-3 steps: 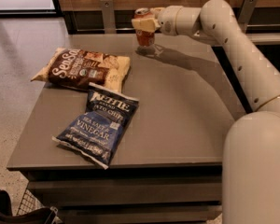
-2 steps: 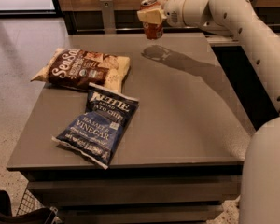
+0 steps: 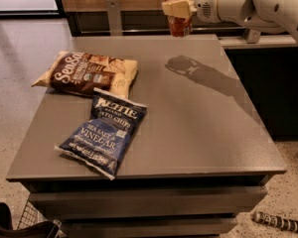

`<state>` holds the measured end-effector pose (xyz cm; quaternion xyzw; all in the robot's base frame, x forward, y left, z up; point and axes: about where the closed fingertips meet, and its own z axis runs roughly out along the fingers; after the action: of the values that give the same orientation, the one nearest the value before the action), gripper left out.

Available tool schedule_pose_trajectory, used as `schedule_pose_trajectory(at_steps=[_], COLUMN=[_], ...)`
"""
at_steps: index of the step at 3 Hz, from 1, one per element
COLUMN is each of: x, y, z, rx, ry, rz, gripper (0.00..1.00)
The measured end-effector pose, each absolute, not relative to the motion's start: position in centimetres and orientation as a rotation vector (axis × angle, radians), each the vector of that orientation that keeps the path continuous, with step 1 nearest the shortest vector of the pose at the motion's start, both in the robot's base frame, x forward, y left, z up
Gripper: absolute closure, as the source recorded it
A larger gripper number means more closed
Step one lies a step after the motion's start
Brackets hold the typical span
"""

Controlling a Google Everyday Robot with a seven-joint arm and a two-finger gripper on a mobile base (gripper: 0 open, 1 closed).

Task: Move coke can near blue chip bag

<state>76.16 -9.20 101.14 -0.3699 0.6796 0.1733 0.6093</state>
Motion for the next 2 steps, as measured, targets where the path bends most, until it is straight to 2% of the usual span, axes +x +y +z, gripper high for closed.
schedule_pose_trajectory(at_steps=[1,2], x=[73.2,68.0], y=[-11.3,-13.6], z=[101.2,100.9], rx=[-0.814,-0.77], ry=[1.58,1.575], rz=[0.417,0.474], gripper=[1.0,1.0])
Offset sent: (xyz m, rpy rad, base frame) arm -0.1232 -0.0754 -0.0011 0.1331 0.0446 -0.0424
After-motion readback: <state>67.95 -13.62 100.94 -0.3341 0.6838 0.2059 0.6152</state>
